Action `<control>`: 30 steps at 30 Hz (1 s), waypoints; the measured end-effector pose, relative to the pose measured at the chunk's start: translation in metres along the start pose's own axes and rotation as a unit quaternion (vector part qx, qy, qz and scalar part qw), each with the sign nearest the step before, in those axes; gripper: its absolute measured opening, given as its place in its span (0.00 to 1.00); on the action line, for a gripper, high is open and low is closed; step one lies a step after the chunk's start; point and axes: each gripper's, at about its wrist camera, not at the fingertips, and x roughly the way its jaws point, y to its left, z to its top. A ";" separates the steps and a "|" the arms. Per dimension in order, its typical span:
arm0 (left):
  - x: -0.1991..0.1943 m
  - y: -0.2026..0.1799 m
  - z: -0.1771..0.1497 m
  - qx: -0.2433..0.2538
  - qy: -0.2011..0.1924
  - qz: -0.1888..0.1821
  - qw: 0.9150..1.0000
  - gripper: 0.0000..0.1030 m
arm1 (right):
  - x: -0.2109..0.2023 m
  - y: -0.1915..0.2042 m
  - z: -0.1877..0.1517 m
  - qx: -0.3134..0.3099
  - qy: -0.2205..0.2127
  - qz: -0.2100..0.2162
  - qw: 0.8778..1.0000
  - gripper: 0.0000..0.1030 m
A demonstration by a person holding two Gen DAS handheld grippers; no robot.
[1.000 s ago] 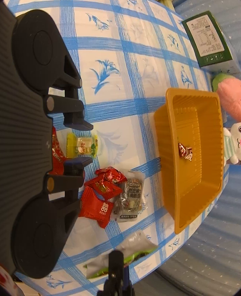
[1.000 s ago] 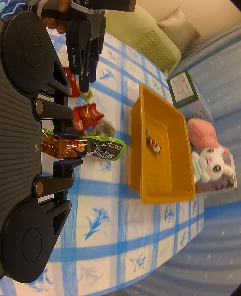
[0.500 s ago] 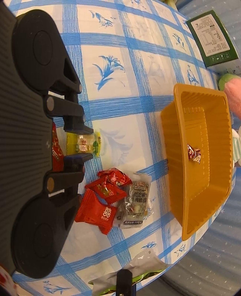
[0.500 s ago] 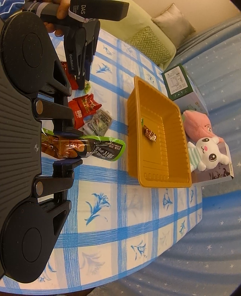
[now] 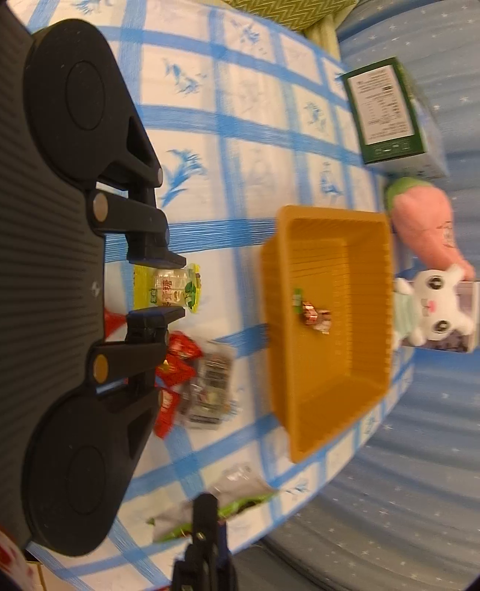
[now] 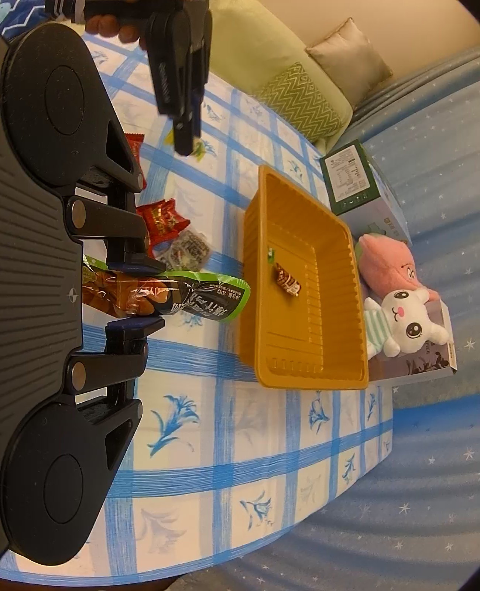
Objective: Organize snacks
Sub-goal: 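Carry both snacks over the orange tray and open the left gripper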
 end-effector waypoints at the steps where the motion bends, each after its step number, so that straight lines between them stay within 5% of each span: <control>1: -0.003 0.000 0.005 0.001 -0.006 0.000 1.000 0.18 | 0.000 0.000 0.003 0.000 -0.001 0.001 1.000 0.24; 15: 0.007 0.005 0.080 0.030 -0.058 0.008 0.998 0.18 | 0.011 -0.013 0.077 0.005 -0.047 -0.006 0.999 0.24; 30: 0.076 0.009 0.149 0.048 -0.034 0.014 0.998 0.19 | 0.053 -0.023 0.130 0.014 -0.051 -0.022 0.998 0.24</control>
